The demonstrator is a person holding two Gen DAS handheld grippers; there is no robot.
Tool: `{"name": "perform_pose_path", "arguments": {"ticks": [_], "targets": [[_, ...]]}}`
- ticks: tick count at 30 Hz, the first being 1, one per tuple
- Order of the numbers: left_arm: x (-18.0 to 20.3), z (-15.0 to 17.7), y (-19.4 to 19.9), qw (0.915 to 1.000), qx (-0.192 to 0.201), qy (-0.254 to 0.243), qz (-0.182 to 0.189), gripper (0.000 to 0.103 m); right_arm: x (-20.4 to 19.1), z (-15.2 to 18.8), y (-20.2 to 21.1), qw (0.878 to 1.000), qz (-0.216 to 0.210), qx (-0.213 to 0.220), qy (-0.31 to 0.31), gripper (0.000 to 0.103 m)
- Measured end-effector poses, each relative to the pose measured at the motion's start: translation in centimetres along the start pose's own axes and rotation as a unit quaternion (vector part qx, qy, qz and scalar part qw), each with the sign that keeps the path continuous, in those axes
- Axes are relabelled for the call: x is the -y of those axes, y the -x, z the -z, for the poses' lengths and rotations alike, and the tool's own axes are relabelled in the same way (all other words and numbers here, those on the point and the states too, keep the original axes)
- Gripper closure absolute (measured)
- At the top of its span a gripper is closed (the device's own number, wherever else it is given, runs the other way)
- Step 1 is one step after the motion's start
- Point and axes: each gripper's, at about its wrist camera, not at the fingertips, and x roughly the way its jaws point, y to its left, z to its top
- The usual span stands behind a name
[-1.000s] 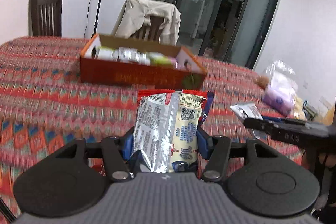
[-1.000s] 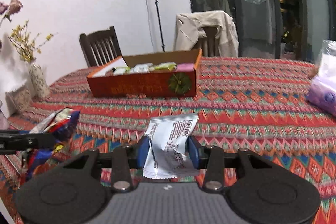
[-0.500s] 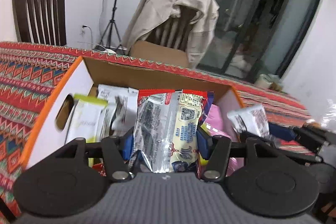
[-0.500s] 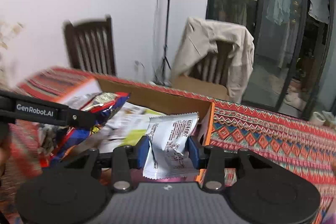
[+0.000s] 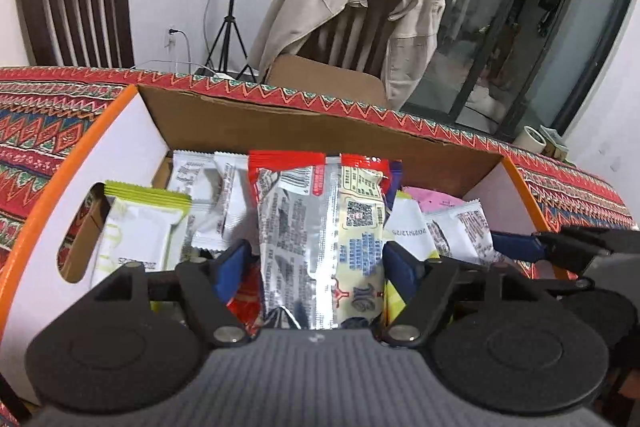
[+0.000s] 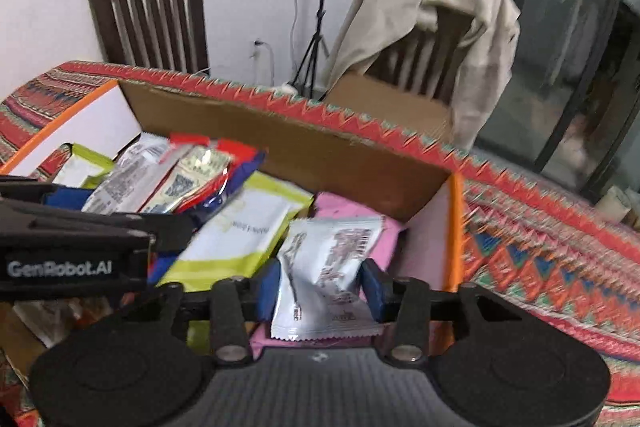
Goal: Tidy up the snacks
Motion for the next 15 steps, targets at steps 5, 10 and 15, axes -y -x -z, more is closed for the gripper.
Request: {"name": "perform_pose_path", "arguments": {"ticks": [5, 10, 15], "targets": [[0.2, -0.1, 0.0, 1.0000, -0.001, -0.004, 0.002, 0.024, -0.5, 0.0, -0.4, 1.000, 0.004, -0.009, 0.011, 0.052], [0.3, -0.4, 1.1, 1.0000, 0.000, -0.009, -0.004, 0.019, -0.1, 0.1, -0.4, 1.000, 0.001, -0.008, 0.002, 0.046], [-0.4, -1.1, 4.5, 0.9999, 0.013, -0.001, -0.010, 0.018, 0.4, 0.1, 1.0, 1.000, 0.009, 0.010, -0.013, 0.034]]}}
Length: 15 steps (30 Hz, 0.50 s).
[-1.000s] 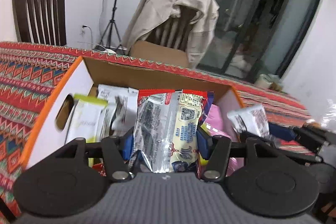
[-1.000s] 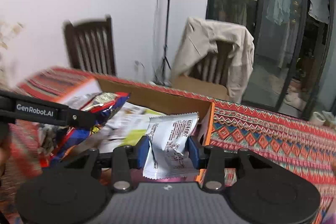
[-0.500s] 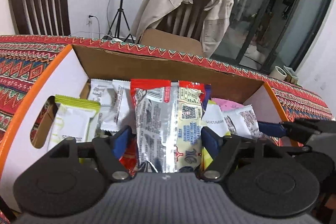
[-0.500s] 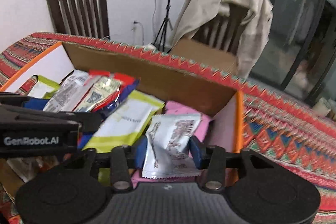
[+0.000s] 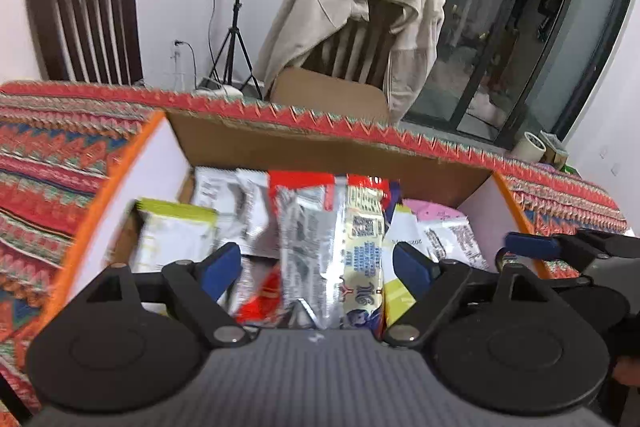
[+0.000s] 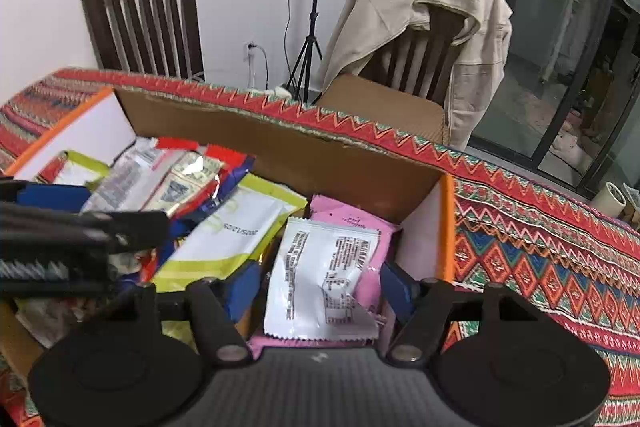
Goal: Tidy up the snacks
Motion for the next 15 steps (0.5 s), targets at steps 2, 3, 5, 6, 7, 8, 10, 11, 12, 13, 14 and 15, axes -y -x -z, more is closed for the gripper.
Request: {"name": "perform_pose_path", "arguments": {"ticks": [2, 3, 5, 6, 7, 8, 10, 11, 12, 13, 14, 15], "targets": [[0.0, -0.5, 2.5, 0.9998, 0.016, -0.012, -0.005, 0.018, 0.1, -0.1, 1.6, 1.000, 0.002, 0.008, -0.005, 0.026], [0.0, -0.6, 3.6, 0.9996, 0.022, -0.018, -0.004, 0.017, 0.1, -0.3, 2.7, 1.000, 0.004, 0.015, -0.007, 0.025], [0.0, -1.0, 6.6, 0.9990, 0.040, -0.022, -0.005, 0.015, 0.1, -0.8, 5.4, 0.999, 0.012, 0.032, -0.009, 0.022], [0.1, -1.2, 8.4, 0.9985, 0.050, -0.023, -0.005, 0.012, 0.0, -1.1, 6.6, 0.999, 0.014, 0.038, -0.009, 0.022], [0.1, -1.3, 10.0, 0.9980, 0.057, -0.025, -0.006, 0.010, 0.0, -1.3, 8.0, 0.999, 0.016, 0.046, -0.010, 0.022], [0.2, -1.6, 11.5, 0.9975, 0.064, -0.029, -0.005, 0.009, -0.2, -1.4, 9.5, 0.998, 0.018, 0.052, -0.010, 0.021], [0.4, -1.5, 14.7, 0.9962, 0.080, -0.036, -0.007, 0.005, -0.4, -1.8, 12.5, 0.997, 0.020, 0.068, -0.009, 0.019], [0.4, -1.4, 16.2, 0.9954, 0.088, -0.038, -0.007, 0.005, -0.5, -1.9, 14.0, 0.997, 0.021, 0.075, -0.008, 0.016], [0.5, -1.2, 17.8, 0.9946, 0.095, -0.042, -0.006, 0.004, -0.7, -1.9, 15.8, 0.996, 0.022, 0.085, -0.008, 0.015], [0.6, -0.9, 19.6, 0.9938, 0.102, -0.045, -0.006, 0.003, -0.8, -1.8, 17.2, 0.995, 0.022, 0.093, -0.008, 0.013], [0.8, -0.8, 20.7, 0.9933, 0.106, -0.047, -0.005, 0.002, -0.9, -1.6, 19.0, 0.995, 0.021, 0.100, -0.008, 0.013], [0.8, -0.5, 22.2, 0.9926, 0.111, -0.049, -0.005, 0.000, -1.0, -1.3, 20.6, 0.994, 0.019, 0.107, -0.007, 0.012]]}}
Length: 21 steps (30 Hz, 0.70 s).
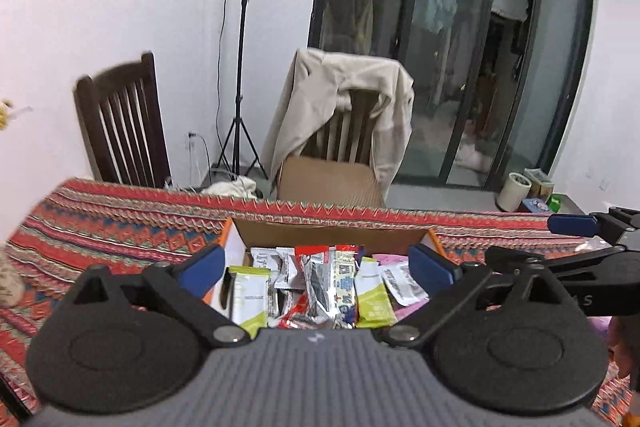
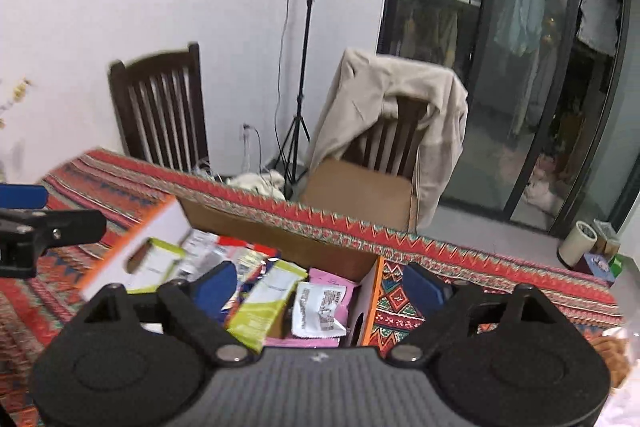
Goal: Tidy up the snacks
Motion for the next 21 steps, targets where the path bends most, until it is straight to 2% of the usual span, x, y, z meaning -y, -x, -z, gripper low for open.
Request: {"name": "perform_pose_path", "arguments": {"ticks": [6, 11, 15, 21], "targets": [[1.5, 2.1, 9.4, 0.9986, 0.043, -0.031, 0.006, 0.000, -0.9, 1.7, 9.7, 0.999, -0.009, 0.046, 0.000, 0.005], [2.1, 5.8, 16.3, 0.9966, 0.073, -0.037, 0.014, 0.000, -1.5, 5.0, 17.5, 0.997, -0.007, 0.082, -0.001, 0.000], [2.3, 10.0, 21.5, 0.9935, 0.101, -0.049, 0.016, 0.000, -2.2, 8.4, 23.0, 0.994, -0.012, 0.105, -0.005, 0.000], [1.7, 19.1, 28.7, 0.9885, 0.127, -0.072, 0.040, 0.000, -4.0, 15.9, 30.1, 0.991, -0.024, 0.135, -0.009, 0.000]]}}
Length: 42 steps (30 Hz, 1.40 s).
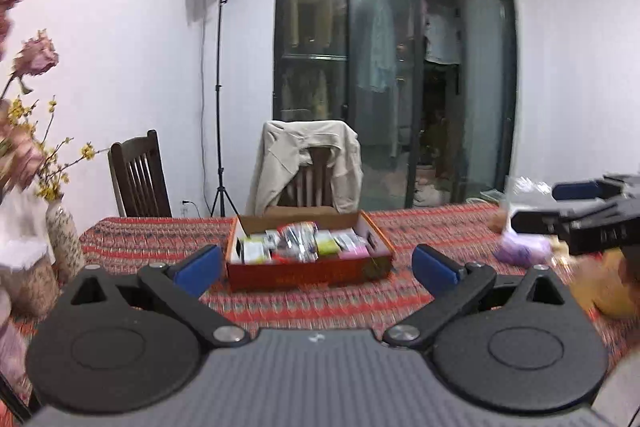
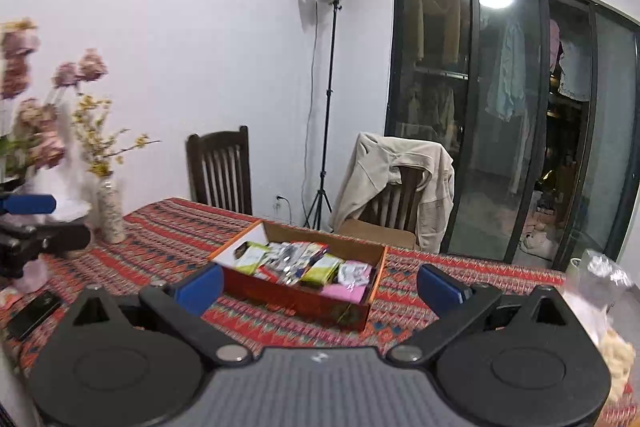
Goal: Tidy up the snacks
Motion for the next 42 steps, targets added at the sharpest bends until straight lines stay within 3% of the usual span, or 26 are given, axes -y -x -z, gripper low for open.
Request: {"name": "perform_pose_path", "arguments": {"ticks": [4, 12, 15, 18, 23, 25, 31, 42], "targets": [[0.6, 5.0, 5.0, 0.9998, 0.014, 0.007, -0.009, 0.000, -1.8, 4.8, 5.2, 1.000, -0.005, 0.013, -0.012, 0.000], [0.3, 11.5, 10.8, 0.9983, 0.004, 0.036, -0.047, 0.000, -4.7, 12.5, 12.0, 0.999, 0.008, 0.025, -0.037, 0.000], [0.4, 14.0, 11.9, 0.9975, 0.001, 0.024, -0.066, 0.000, -6.2, 15.0, 14.2, 0.999, 0.003, 0.034, -0.041, 0.000], [0.5, 16.1, 12.1, 0.9958, 0.009, 0.016, -0.089, 0.000, -8.6, 18.0, 15.6, 0.997, 0.025, 0.056, -0.036, 0.000], [0.5, 19.0, 10.0, 0.9921, -0.013, 0.028, -0.122, 0.000, -11.6, 22.2, 16.1, 0.994, 0.051, 0.083, -0.047, 0.000], [0.3, 19.7, 9.0, 0.9922, -0.035, 0.036, -0.114, 0.000, -12.1, 23.4, 15.1, 0.994, 0.047, 0.072, -0.061, 0.000], [0.0, 19.6, 9.1, 0.9931, -0.033, 0.038, -0.106, 0.000, -13.1, 25.9, 12.5, 0.996, 0.026, 0.049, -0.072, 0.000], [0.6, 19.5, 9.3, 0.9945, -0.030, 0.025, -0.098, 0.000, -12.4, 25.4, 12.4, 0.994, 0.026, 0.055, -0.089, 0.000]]}}
